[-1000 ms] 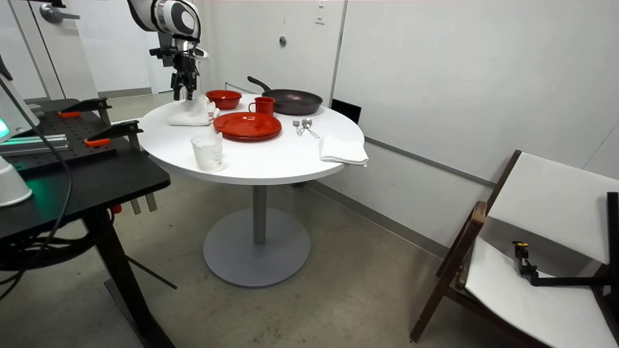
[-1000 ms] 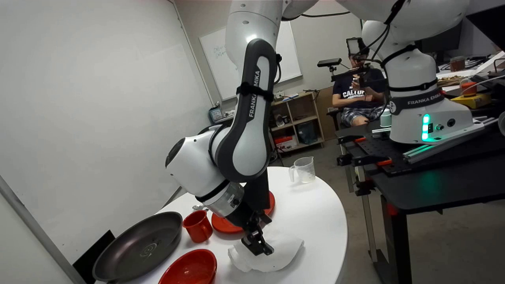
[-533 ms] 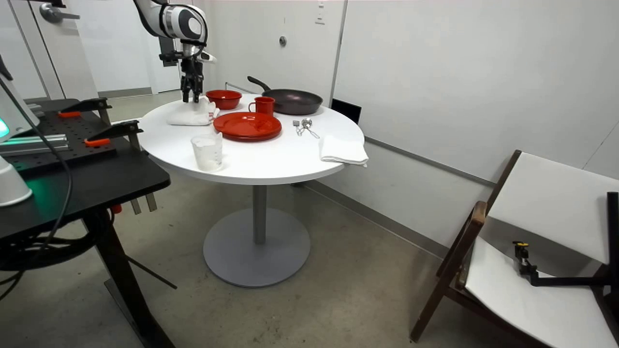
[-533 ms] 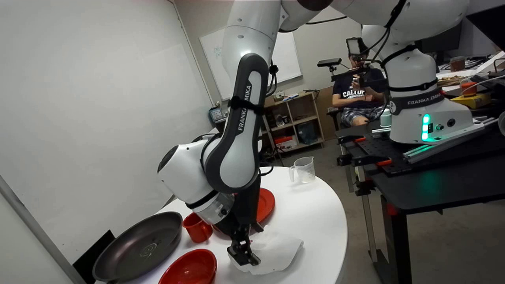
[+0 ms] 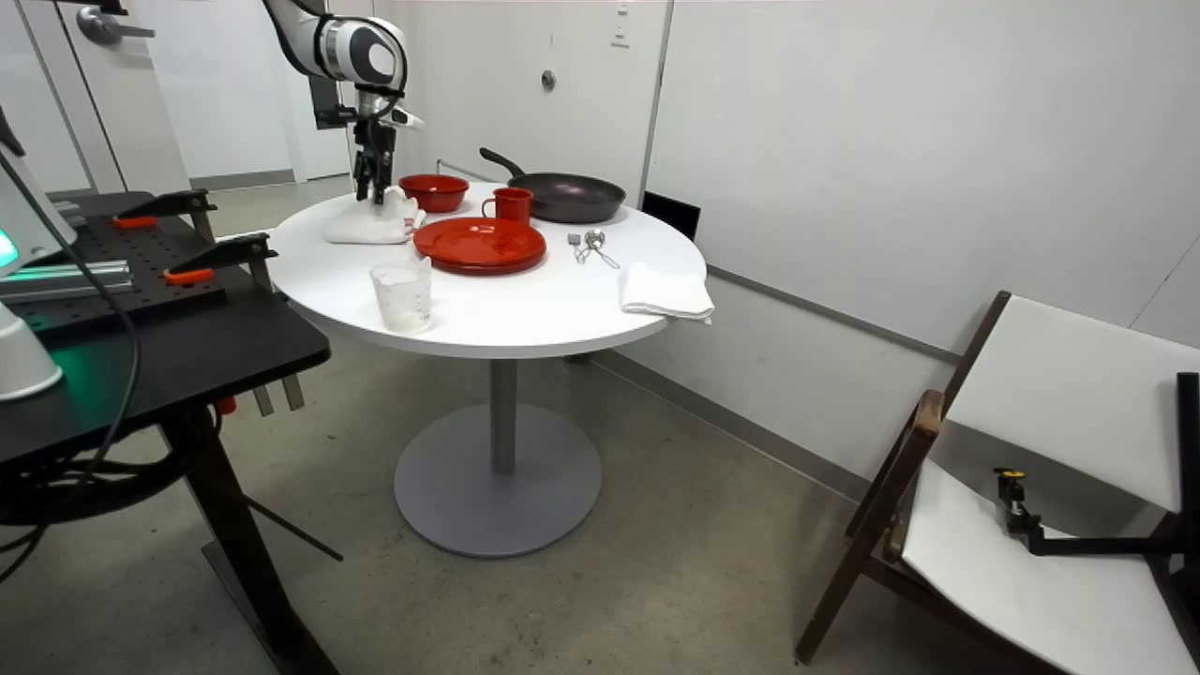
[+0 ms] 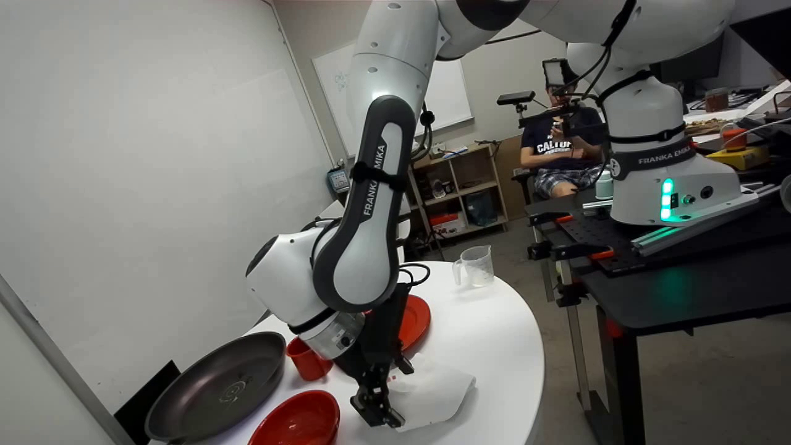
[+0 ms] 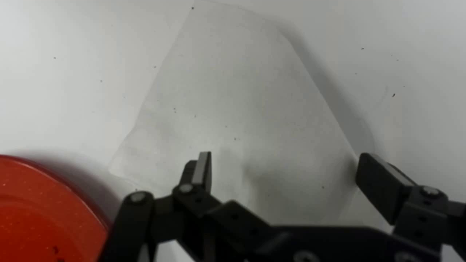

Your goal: Pick up the cloth from the table and wipe the plate

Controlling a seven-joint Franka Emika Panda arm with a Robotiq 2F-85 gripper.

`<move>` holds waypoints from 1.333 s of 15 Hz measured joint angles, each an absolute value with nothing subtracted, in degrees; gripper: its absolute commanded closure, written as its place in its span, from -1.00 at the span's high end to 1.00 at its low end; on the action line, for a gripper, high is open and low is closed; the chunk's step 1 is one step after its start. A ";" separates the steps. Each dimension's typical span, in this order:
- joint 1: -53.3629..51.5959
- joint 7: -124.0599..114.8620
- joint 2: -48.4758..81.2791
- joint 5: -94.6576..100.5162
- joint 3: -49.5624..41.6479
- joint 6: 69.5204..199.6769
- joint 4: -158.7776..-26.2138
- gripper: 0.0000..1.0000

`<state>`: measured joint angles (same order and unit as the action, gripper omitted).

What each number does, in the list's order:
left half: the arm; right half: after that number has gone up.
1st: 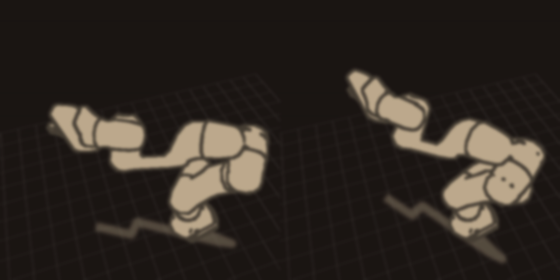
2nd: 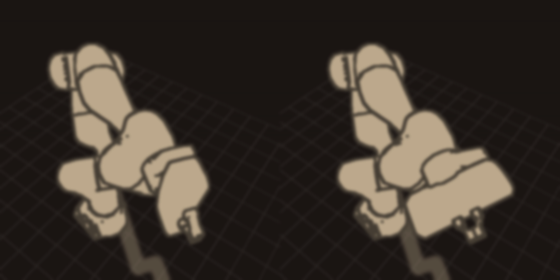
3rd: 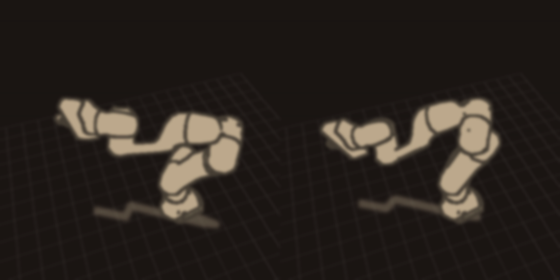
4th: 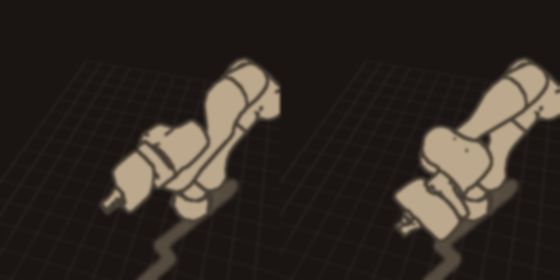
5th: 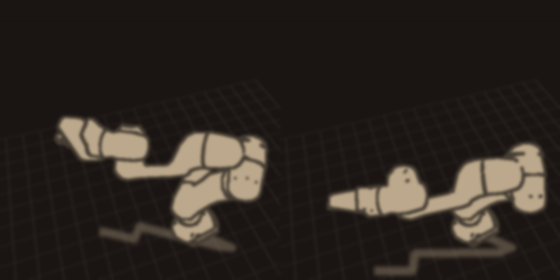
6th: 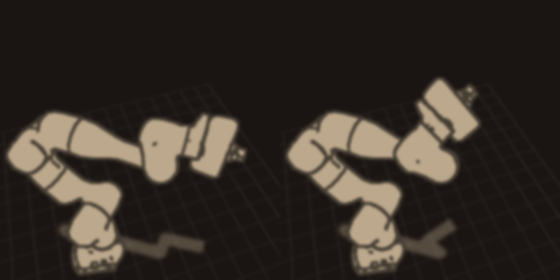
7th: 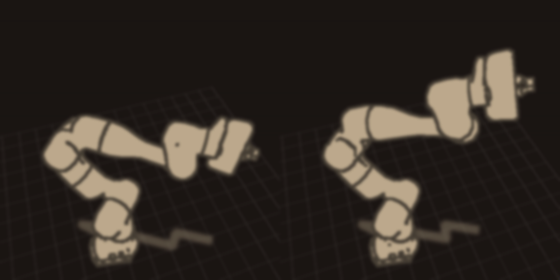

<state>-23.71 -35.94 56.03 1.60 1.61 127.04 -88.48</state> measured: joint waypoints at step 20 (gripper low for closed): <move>-22.13 -37.20 59.65 -1.74 1.83 126.91 -87.58 -0.51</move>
